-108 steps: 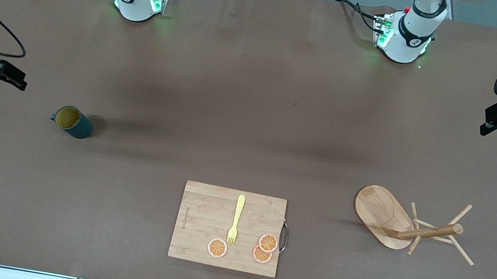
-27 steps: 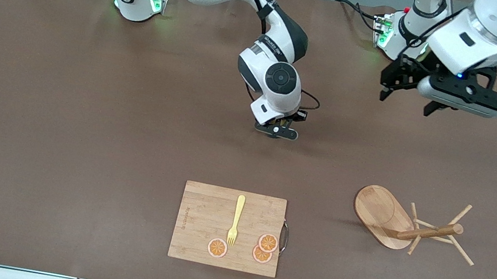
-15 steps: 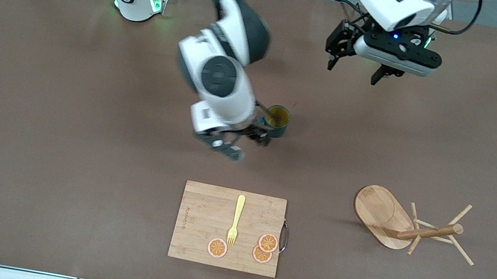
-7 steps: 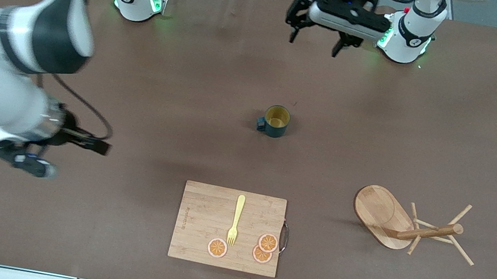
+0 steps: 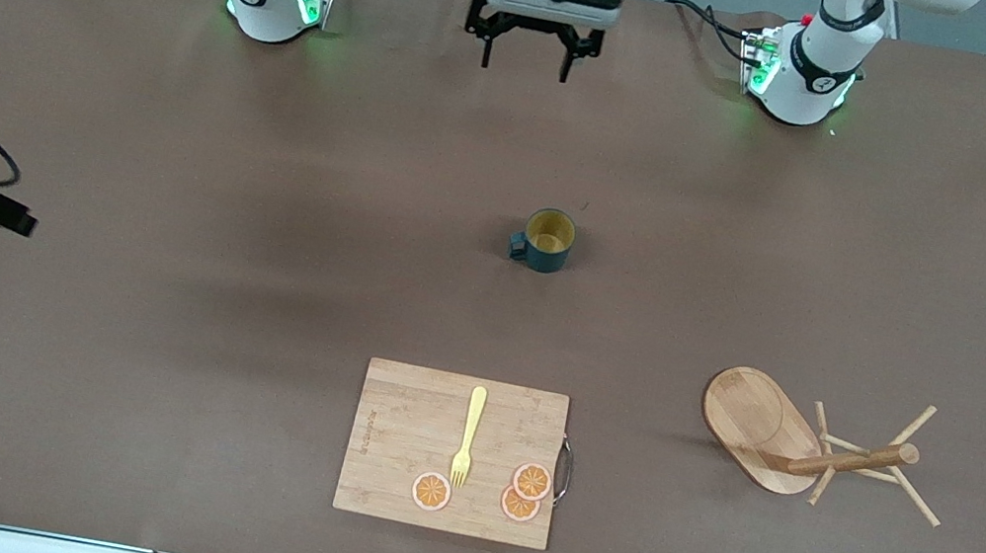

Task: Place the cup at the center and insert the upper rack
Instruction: 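Release the mug with the right gripper while the left gripper approaches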

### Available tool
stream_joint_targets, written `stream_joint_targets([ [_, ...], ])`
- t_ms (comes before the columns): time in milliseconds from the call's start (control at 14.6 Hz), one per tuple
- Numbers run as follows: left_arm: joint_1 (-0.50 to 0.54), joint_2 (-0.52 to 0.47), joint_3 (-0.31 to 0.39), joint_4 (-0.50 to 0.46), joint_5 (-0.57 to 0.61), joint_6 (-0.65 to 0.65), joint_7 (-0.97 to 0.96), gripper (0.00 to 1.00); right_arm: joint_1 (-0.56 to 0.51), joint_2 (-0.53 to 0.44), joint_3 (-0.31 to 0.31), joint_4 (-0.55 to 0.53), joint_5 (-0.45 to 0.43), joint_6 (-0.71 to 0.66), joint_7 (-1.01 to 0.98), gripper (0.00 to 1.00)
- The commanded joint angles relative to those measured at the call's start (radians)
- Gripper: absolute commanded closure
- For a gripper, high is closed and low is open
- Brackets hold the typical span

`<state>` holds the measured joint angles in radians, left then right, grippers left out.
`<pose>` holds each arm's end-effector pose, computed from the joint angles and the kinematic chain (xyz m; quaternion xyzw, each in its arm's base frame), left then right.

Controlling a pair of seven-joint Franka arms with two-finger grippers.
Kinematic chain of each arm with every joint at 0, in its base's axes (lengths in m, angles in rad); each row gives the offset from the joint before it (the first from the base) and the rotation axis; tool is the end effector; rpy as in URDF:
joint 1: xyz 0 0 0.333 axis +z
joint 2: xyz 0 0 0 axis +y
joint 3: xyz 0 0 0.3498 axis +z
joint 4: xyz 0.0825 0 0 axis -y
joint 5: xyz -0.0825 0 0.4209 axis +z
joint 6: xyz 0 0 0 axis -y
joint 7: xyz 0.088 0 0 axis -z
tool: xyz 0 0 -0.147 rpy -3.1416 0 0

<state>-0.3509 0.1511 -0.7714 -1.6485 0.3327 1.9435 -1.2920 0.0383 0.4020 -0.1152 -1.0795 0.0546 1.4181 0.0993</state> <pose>0.3425 -0.5713 0.5475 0.9887 0.0460 0.1339 0.0493 0.7023 -0.0273 0.5913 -0.9963 0.0808 0.0306 0.0041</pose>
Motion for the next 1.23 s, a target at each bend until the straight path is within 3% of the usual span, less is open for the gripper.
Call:
stream_joint_targets([
  [0,-0.109,0.131,-0.002,0.015,0.223,0.017,-0.265,0.00,-0.062,-0.178,0.034,-0.240,-0.019,0.124,-0.081,0.00],
  [410,-0.261,0.392,0.007,0.024,0.582,0.008,-0.753,0.00,-0.069,-0.230,0.048,-0.286,-0.056,0.163,-0.122,0.00],
  [683,-0.305,0.511,0.044,0.030,0.730,-0.009,-0.889,0.00,-0.058,-0.331,0.048,-0.451,-0.058,0.215,-0.119,0.00],
  [820,-0.380,0.548,0.148,0.062,0.733,-0.009,-0.892,0.00,-0.057,-0.388,0.049,-0.543,-0.056,0.254,-0.121,0.00],
  [1025,-0.512,0.596,0.326,0.102,0.735,-0.009,-0.923,0.00,-0.057,-0.410,0.048,-0.568,-0.061,0.255,-0.122,0.00],
  [1161,-0.556,0.607,0.377,0.102,0.738,-0.008,-0.923,0.00,-0.055,-0.411,0.051,-0.563,-0.062,0.249,-0.122,0.00],
])
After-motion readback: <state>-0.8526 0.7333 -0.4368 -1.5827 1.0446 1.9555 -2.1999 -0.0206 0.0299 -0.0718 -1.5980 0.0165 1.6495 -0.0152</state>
